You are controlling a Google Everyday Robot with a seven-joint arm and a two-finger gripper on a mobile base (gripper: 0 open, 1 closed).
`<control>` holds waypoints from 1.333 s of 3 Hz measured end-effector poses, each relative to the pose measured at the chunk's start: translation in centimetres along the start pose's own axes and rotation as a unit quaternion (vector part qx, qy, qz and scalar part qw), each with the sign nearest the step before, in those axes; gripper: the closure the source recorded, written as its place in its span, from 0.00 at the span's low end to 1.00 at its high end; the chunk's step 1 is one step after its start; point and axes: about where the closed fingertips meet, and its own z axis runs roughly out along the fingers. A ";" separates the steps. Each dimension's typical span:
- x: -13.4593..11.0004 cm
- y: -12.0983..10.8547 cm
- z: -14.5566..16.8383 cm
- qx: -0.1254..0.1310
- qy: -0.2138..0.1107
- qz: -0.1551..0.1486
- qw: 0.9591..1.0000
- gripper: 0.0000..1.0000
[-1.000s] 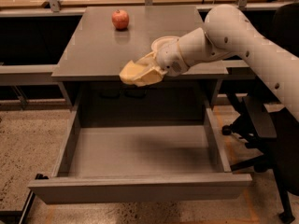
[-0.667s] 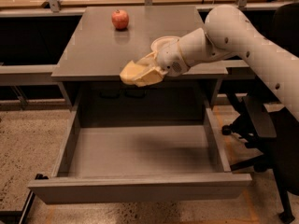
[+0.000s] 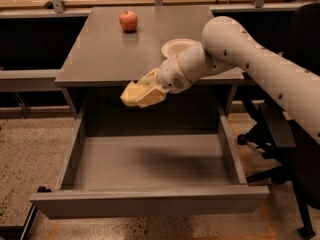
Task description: Place sponge into top drawer
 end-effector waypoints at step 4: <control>12.3 9.2 4.9 -0.038 0.033 0.140 0.989 0.82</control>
Offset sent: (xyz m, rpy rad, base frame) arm -0.0754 -0.0258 -0.0954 -0.0496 0.1993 -0.0688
